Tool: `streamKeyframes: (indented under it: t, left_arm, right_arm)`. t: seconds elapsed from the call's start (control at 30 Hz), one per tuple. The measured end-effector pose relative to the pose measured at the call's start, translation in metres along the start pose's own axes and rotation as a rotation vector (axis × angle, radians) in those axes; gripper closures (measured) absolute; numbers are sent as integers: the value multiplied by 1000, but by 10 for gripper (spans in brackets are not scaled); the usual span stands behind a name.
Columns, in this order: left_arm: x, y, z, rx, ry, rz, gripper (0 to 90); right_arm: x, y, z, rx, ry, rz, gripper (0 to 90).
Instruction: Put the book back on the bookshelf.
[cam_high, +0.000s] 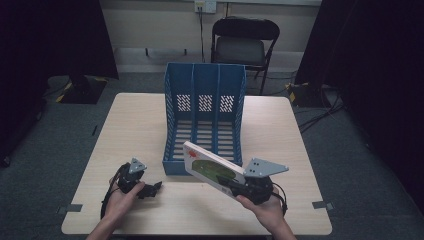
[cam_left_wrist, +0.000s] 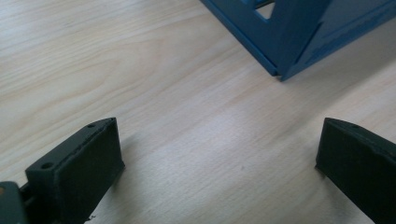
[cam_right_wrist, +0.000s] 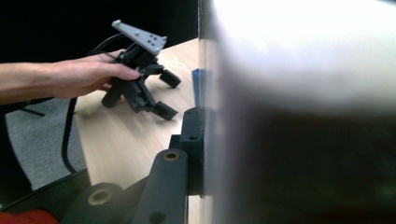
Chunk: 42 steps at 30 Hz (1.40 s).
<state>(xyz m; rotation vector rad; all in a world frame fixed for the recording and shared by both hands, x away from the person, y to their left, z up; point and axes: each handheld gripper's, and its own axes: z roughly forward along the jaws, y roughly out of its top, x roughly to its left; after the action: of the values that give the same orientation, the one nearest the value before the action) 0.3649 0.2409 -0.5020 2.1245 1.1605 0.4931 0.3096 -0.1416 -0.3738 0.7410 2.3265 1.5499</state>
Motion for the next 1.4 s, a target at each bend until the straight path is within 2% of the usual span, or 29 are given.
streamKeyframes:
  t: [0.07, 0.27, 0.53, 0.57, 0.63, 0.67, 0.93, 1.2, 1.27, 1.3, 1.4]
  left_arm:
    - [1, -1, 0, -5, 2, -22, 0]
    - [3, -1, -1, -3, 16, -26, 0]
    - [3, -1, 0, -13, 7, -34, 0]
    - [4, -1, 0, -12, 7, -33, 0]
    - [3, -1, 0, -13, 9, -33, 0]
    - [3, -1, 0, -13, 9, -33, 0]
    - [4, -1, -1, -9, 8, -28, 0]
    - [4, -1, -1, -10, 10, -29, 0]
    - [4, -1, 0, -10, 9, -28, 0]
    - [4, -1, 0, -10, 9, -29, 0]
    - [4, -1, -1, -10, 10, -28, 0]
  right_arm:
    - [-5, 1, -2, -2, -30, 9, 764]
    - [-12, 2, -5, 0, -71, 15, 764]
    - [-26, 6, -13, -17, -139, 40, 764]
    - [-30, 6, -15, -16, -163, 47, 764]
    - [-33, 7, -16, -17, -171, 48, 764]
    - [-37, 7, -18, -21, -193, 56, 764]
    - [-51, 8, -24, -38, -270, 105, 764]
    - [-62, 9, -18, -20, -343, 113, 764]
    - [-63, 10, -17, -27, -352, 127, 764]
    - [-64, 10, -15, -30, -385, 135, 764]
    - [-67, 9, -11, -30, -410, 162, 764]
